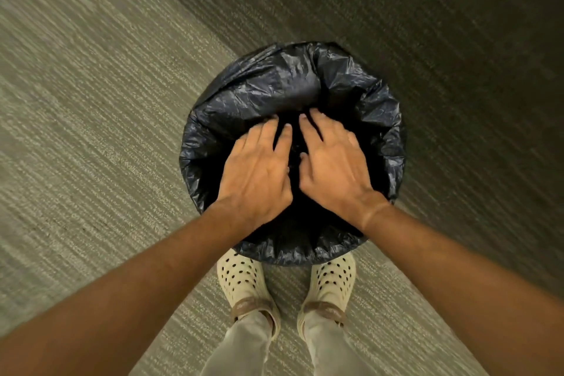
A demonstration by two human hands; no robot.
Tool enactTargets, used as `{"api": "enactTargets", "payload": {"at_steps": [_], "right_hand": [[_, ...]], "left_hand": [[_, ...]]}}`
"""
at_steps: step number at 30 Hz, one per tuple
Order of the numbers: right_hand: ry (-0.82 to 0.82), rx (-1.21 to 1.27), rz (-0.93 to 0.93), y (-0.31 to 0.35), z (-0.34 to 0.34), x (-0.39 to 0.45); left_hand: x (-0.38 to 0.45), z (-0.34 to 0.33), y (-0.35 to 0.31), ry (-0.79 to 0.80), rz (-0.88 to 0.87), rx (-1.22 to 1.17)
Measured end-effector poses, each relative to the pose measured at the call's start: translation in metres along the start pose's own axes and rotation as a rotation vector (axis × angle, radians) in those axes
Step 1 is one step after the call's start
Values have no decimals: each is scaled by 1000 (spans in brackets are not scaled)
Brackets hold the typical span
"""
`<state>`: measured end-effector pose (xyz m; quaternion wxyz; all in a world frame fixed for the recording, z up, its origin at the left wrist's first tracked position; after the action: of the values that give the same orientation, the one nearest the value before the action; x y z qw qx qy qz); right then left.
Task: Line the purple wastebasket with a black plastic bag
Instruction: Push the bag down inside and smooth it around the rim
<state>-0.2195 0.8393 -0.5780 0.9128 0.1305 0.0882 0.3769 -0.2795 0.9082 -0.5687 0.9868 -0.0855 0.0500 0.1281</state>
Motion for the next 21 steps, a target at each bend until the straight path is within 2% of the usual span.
{"api": "enactTargets", "payload": {"at_steps": [3, 9, 13, 17, 21], "right_hand": [[-144, -48, 40, 4, 36, 10], [-83, -198, 34, -21, 44, 40], [-113, -90, -1, -34, 47, 62], [-45, 61, -165, -62, 36, 81], [-67, 125, -194, -73, 32, 87]], "left_hand": [[10, 26, 8, -90, 3, 34], [31, 35, 41, -74, 98, 40], [43, 32, 54, -89, 109, -13], [54, 27, 77, -124, 264, -223], [62, 25, 98, -208, 357, -319]]}}
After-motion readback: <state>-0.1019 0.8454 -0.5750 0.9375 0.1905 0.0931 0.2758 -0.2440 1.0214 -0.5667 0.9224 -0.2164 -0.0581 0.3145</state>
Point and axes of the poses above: each hand's wrist, its own x-axis towards the middle knuckle, its own z-axis out of the back of the hand, y = z × x, the point moved 9 cm from there along x, towards the middle knuckle, and after that the axes turned 11 degrees about -y, right-handed, at the moved point
